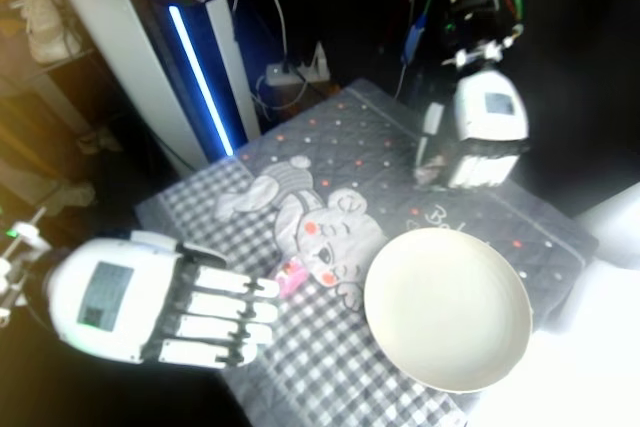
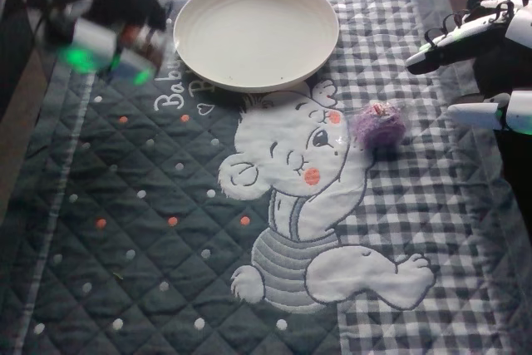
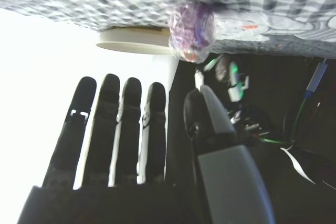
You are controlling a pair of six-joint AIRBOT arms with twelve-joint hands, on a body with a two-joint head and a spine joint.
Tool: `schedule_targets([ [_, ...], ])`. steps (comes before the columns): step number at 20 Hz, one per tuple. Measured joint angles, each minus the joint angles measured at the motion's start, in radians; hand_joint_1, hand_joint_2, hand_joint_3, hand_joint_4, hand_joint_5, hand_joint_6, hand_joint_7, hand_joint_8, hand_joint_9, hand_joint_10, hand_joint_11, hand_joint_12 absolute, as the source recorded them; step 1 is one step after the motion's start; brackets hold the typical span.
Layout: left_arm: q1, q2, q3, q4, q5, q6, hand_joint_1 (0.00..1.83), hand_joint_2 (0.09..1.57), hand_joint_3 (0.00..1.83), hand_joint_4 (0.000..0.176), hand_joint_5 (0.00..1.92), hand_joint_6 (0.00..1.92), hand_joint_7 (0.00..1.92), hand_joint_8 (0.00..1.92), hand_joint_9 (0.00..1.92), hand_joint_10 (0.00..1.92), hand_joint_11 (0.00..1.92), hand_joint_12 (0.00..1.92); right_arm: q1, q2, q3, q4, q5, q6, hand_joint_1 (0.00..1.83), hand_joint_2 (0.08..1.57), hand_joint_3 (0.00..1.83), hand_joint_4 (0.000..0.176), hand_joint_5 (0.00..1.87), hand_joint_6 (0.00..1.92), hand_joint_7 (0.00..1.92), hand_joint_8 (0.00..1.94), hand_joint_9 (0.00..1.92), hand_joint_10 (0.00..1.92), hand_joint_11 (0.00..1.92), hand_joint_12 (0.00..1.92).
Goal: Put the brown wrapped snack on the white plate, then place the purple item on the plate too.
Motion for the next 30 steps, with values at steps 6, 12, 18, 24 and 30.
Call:
schedule_targets([
  [6,-0.069,-0.257,0.256,-0.022,0.089,-0.022,0.99,0.93,0.0,0.0,1.04,0.19,0.78,1.36,0.76,1.73,0.78,1.92,0.001,-0.021,0.014,-0.005,-0.003,0.0,0.92,1.23,0.0,0.0,0.68,0.01,0.61,0.0,0.52,0.0,0.18,0.78],
  [12,-0.043,-0.249,0.264,-0.032,0.151,-0.033,0.86,0.85,0.0,0.039,0.66,0.0,0.75,0.03,0.75,0.23,0.35,1.24,0.027,-0.033,0.022,-0.02,0.003,0.004,0.79,1.22,0.0,0.032,0.67,0.0,0.62,0.0,0.54,0.0,0.17,0.78],
  [18,0.074,-0.082,0.079,-0.125,-0.02,-0.038,0.81,0.88,0.0,0.059,0.59,0.0,0.58,0.0,0.66,0.0,0.25,1.01,0.051,-0.031,0.022,-0.026,0.066,0.027,0.68,1.23,0.0,0.076,0.6,0.0,0.59,0.0,0.51,0.0,0.25,0.46],
  [24,0.242,0.119,-0.097,-0.313,-0.238,-0.04,0.72,0.95,0.0,0.078,0.52,0.0,0.45,0.0,0.43,0.0,0.0,1.05,0.309,-0.08,0.047,-0.221,-0.037,0.028,0.81,1.24,0.0,0.052,0.63,0.01,0.59,0.01,0.51,0.01,0.35,0.3],
  [30,0.324,0.227,-0.197,-0.349,-0.364,-0.039,0.74,0.95,0.0,0.013,0.57,0.01,0.45,0.0,0.41,0.0,0.0,1.13,0.316,-0.11,0.046,-0.39,-0.14,0.089,0.71,1.23,0.0,0.037,0.61,0.0,0.58,0.0,0.56,0.0,0.2,0.96],
])
